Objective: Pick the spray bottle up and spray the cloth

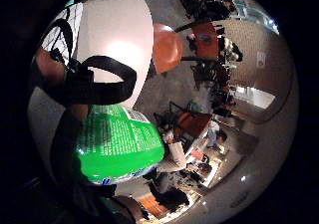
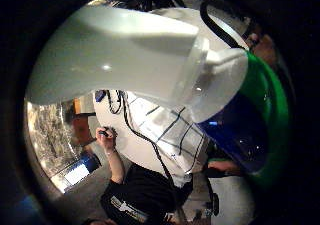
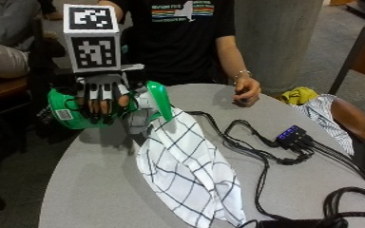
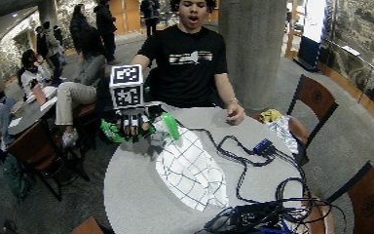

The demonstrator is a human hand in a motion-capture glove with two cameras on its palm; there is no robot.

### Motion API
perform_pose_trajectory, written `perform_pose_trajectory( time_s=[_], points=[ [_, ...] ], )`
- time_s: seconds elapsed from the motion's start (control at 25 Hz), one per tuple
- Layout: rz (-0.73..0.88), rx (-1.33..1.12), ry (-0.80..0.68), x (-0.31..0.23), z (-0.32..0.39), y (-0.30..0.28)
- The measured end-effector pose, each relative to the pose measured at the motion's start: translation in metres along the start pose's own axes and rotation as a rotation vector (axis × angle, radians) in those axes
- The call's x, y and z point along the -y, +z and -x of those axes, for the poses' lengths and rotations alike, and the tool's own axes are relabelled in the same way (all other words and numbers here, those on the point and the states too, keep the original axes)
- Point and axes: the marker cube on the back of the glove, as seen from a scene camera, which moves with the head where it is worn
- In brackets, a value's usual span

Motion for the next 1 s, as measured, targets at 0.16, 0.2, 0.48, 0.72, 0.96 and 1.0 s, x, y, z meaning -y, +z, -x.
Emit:
perform_pose_trajectory(
  time_s=[0.16,0.2,0.48,0.72,0.96,1.0],
  points=[
    [-0.067,0.131,-0.004,-0.005,-0.001,-0.005],
    [-0.096,0.185,-0.008,-0.007,-0.001,-0.007],
    [-0.287,0.470,-0.054,-0.022,0.002,-0.016],
    [-0.528,0.834,-0.270,-0.070,0.019,-0.030],
    [-0.701,1.149,-0.467,-0.104,0.083,-0.037],
    [-0.682,1.180,-0.510,-0.109,0.100,-0.036]
  ],
)
